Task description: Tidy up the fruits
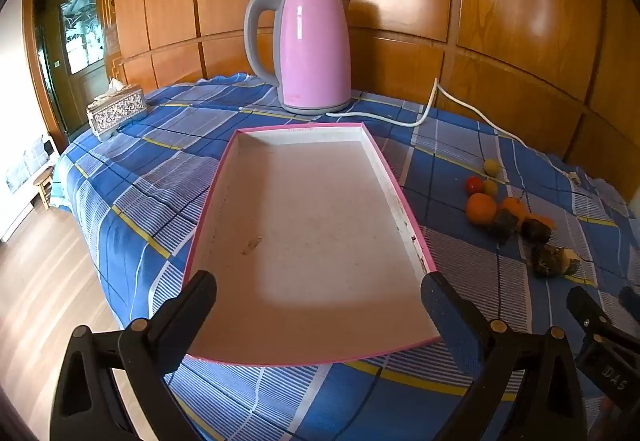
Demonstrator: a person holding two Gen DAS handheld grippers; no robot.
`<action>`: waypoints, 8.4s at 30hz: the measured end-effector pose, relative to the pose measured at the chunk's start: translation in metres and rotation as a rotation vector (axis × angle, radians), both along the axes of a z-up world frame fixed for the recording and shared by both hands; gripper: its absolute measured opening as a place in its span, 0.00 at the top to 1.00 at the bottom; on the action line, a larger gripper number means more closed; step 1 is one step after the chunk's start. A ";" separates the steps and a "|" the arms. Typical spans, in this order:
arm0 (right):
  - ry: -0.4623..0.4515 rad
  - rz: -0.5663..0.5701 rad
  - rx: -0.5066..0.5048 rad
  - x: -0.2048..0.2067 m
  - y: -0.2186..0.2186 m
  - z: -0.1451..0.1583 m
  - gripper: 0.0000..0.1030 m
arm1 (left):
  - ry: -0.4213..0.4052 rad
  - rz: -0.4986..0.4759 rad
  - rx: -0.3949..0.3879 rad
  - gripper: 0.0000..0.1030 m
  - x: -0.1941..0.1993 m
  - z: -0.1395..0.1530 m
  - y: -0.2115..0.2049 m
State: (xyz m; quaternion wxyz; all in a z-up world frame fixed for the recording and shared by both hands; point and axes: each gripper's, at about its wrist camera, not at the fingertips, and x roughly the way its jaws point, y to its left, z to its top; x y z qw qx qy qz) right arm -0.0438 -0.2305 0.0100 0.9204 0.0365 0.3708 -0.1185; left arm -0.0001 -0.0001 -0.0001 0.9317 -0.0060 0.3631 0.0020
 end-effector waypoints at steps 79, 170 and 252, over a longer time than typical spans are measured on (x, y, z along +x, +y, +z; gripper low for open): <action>0.046 -0.285 0.045 -0.024 -0.130 -0.024 0.01 | 0.216 -0.635 -0.114 0.49 0.047 -0.001 -0.156; 0.202 0.109 0.171 0.238 -0.058 -0.023 0.45 | 0.065 0.042 -0.201 0.17 0.050 -0.009 0.069; 0.130 0.581 0.227 0.120 0.119 -0.013 0.73 | 0.090 0.371 -0.254 0.00 0.012 -0.022 0.109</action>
